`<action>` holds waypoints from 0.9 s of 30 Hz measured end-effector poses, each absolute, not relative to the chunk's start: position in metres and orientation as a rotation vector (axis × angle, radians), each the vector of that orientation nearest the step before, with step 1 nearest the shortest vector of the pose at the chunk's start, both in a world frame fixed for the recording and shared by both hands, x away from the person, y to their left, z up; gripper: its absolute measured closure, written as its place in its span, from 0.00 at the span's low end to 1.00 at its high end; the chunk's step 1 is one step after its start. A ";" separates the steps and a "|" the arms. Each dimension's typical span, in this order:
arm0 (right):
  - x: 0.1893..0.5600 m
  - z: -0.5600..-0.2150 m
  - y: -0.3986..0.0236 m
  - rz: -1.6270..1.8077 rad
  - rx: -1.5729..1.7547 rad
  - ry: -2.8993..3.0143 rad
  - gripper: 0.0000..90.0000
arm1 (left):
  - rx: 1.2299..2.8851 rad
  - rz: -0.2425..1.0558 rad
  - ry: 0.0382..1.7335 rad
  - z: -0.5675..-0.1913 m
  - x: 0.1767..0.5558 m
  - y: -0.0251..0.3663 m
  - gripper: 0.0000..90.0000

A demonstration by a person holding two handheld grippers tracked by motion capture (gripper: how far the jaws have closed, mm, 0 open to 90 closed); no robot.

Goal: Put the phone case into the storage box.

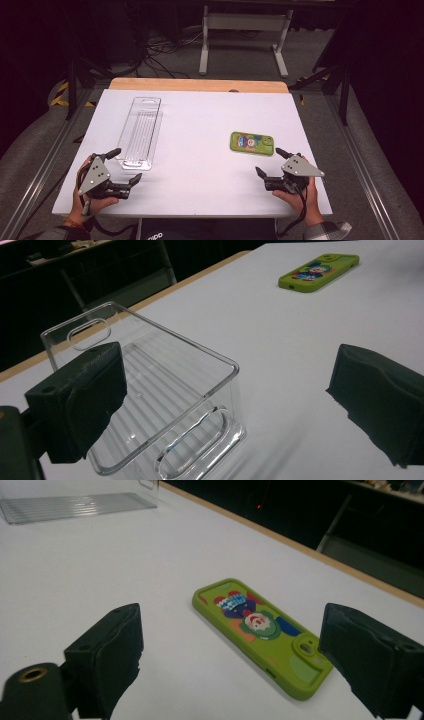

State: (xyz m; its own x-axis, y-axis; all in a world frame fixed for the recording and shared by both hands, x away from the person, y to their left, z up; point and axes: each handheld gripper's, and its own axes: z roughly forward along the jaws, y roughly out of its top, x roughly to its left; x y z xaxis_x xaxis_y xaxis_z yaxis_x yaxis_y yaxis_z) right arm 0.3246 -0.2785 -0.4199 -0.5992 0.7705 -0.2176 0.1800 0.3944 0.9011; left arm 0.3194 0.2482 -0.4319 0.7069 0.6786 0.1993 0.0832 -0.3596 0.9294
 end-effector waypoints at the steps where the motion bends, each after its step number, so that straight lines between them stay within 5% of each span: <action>1: 0.326 -0.421 -0.279 1.186 0.824 2.029 0.12 | 1.867 0.707 0.585 -0.432 0.320 0.247 0.03; 8: 0.352 -0.426 -0.285 1.036 0.927 2.209 0.08 | 1.887 0.704 0.561 -0.432 0.314 0.241 0.03; 19: 0.432 -0.383 -0.276 0.712 0.841 2.466 0.10 | 1.897 0.701 0.567 -0.432 0.310 0.243 0.03; 27: 0.481 -0.407 -0.268 0.484 0.799 2.683 0.12 | 1.914 0.682 0.574 -0.434 0.308 0.243 0.03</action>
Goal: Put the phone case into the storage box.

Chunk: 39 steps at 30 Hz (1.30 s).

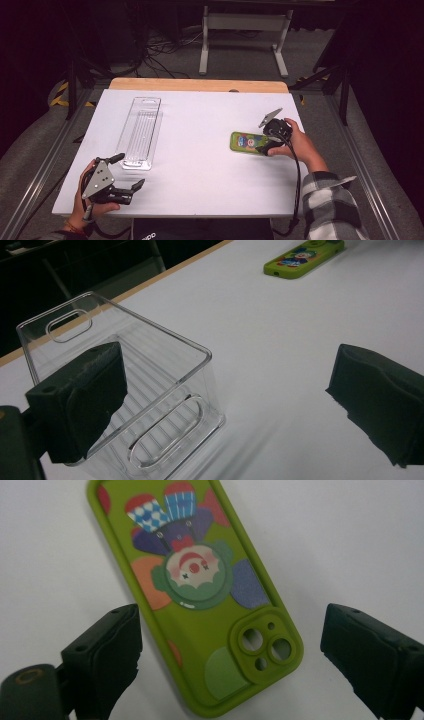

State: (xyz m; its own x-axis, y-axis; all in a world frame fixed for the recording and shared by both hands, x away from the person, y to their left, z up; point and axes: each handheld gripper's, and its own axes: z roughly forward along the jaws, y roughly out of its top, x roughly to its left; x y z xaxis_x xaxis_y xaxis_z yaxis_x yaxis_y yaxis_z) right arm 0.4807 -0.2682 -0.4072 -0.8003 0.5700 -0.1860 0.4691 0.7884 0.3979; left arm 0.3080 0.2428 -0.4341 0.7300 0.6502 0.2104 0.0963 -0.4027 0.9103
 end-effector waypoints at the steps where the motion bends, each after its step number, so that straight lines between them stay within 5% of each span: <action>1: 0.485 -0.411 -0.268 0.472 0.787 2.716 0.12 | 1.925 0.690 0.568 -0.434 0.308 0.244 0.03; 10: 0.500 -0.424 -0.265 0.406 0.700 2.855 0.06 | 1.946 0.664 0.567 -0.436 0.308 0.243 0.04; 21: 0.496 -0.428 -0.268 0.444 0.659 2.904 0.18 | 1.970 0.669 0.566 -0.438 0.308 0.235 0.04; 39: 0.453 -0.405 -0.245 0.781 0.687 2.746 0.19 | 2.055 0.905 0.408 -0.429 0.308 0.192 0.09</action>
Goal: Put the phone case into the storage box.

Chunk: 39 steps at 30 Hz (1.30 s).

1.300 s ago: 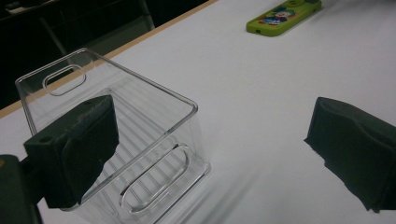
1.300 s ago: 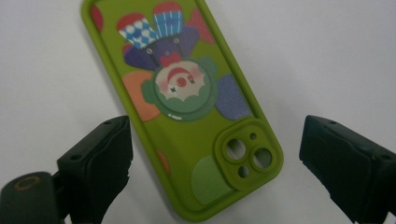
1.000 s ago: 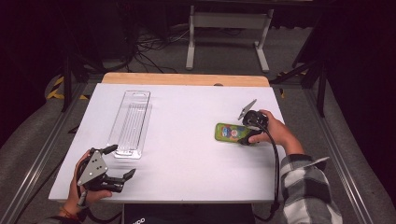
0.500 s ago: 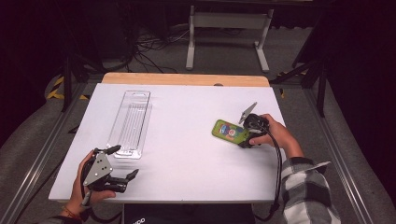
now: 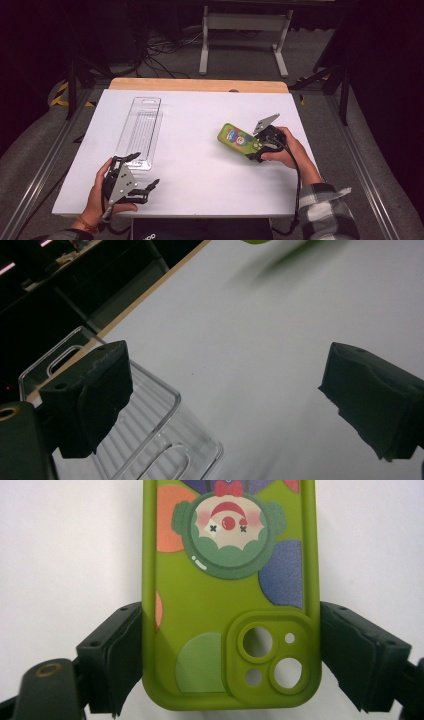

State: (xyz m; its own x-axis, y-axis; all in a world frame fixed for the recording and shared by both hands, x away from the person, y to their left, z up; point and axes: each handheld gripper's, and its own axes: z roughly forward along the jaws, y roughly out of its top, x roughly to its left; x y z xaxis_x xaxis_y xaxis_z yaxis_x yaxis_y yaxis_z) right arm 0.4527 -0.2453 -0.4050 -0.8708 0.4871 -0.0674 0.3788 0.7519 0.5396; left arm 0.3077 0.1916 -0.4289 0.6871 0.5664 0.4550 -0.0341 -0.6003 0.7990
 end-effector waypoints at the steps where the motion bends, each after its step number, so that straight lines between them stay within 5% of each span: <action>1: 0.449 -0.403 -0.243 0.800 0.696 2.739 0.19 | 2.073 0.917 0.392 -0.428 0.308 0.187 0.09; 24: 0.405 -0.384 -0.158 0.939 0.710 2.796 0.19 | 2.082 1.198 0.009 -0.431 0.315 0.092 0.16; 39: 0.405 -0.389 -0.138 0.947 0.751 2.833 0.18 | 2.136 1.384 -0.186 -0.447 0.315 0.054 0.48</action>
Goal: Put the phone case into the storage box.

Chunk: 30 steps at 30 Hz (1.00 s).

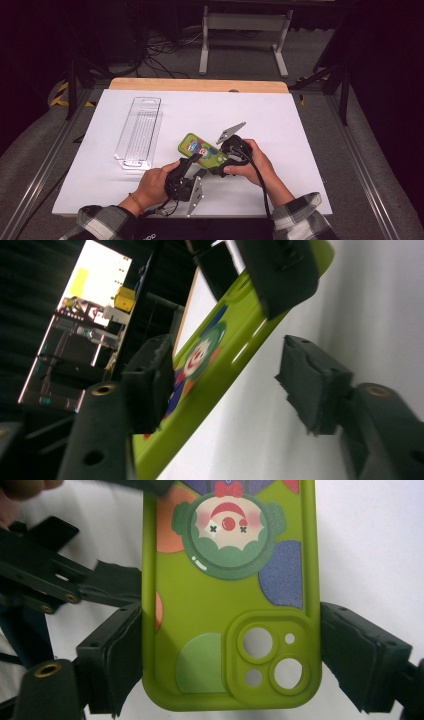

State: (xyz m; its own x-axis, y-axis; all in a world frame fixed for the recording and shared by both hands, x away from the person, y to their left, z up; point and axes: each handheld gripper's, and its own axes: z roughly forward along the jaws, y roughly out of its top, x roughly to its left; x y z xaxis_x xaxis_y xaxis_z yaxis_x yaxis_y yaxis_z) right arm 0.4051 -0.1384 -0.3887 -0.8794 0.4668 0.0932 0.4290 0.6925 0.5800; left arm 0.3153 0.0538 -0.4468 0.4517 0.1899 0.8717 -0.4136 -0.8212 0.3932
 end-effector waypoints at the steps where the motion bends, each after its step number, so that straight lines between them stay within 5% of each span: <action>1: 0.405 -0.389 -0.138 0.943 0.736 2.834 0.18 | 2.129 1.398 -0.212 -0.447 0.315 0.052 0.51; 16: 0.402 -0.387 -0.131 0.937 0.730 2.840 0.18 | 2.166 1.593 -0.377 -0.459 0.308 0.038 0.86; 30: 0.394 -0.373 -0.142 1.061 0.734 2.734 0.17 | 2.160 1.630 -0.303 -0.449 0.309 0.044 0.87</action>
